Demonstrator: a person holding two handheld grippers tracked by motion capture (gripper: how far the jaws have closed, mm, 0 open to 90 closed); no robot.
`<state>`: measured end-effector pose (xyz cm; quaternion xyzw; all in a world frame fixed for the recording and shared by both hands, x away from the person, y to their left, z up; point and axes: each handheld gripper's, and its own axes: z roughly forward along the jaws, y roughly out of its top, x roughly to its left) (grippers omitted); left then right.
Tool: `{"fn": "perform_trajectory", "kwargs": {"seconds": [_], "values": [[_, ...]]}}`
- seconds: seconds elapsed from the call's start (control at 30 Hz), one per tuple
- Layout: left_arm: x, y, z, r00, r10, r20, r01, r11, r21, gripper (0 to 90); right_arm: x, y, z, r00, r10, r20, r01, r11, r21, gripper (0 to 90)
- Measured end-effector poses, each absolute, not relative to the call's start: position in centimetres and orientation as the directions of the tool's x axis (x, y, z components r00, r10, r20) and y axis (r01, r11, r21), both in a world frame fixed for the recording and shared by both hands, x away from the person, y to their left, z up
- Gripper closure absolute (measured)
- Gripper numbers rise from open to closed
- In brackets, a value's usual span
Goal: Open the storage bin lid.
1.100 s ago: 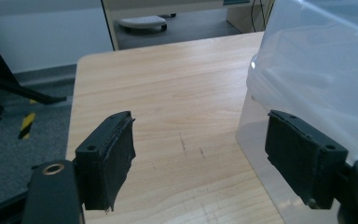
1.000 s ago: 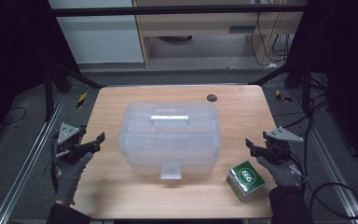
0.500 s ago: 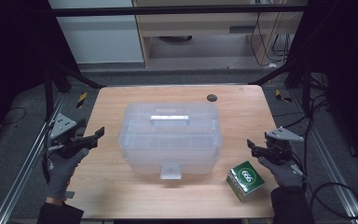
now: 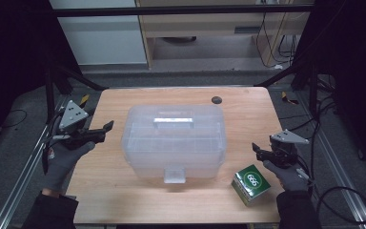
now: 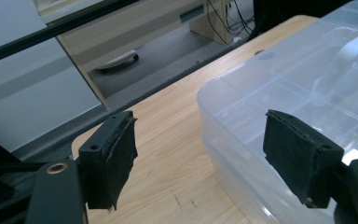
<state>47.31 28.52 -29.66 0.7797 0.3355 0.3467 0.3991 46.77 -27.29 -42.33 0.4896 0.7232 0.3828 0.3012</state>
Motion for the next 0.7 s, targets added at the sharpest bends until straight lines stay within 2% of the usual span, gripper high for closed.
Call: {"fn": "perform_trajectory", "kwargs": {"seconds": [0.2, 0.7], "values": [[47.7, 26.6, -28.1, 0.581, 0.738, 0.344, 0.207, -0.543, 0.814, 25.4, 46.9, -27.1, -42.5, -0.344, 0.937, -0.055, 0.494, 0.230, 0.838, 29.1], [47.9, 23.6, -27.0, 0.684, 0.582, 0.439, 0.123, -0.686, 0.717, 28.5, 47.1, -26.8, -42.6, -0.362, 0.931, -0.046, 0.512, 0.239, 0.825, 30.1]]}}
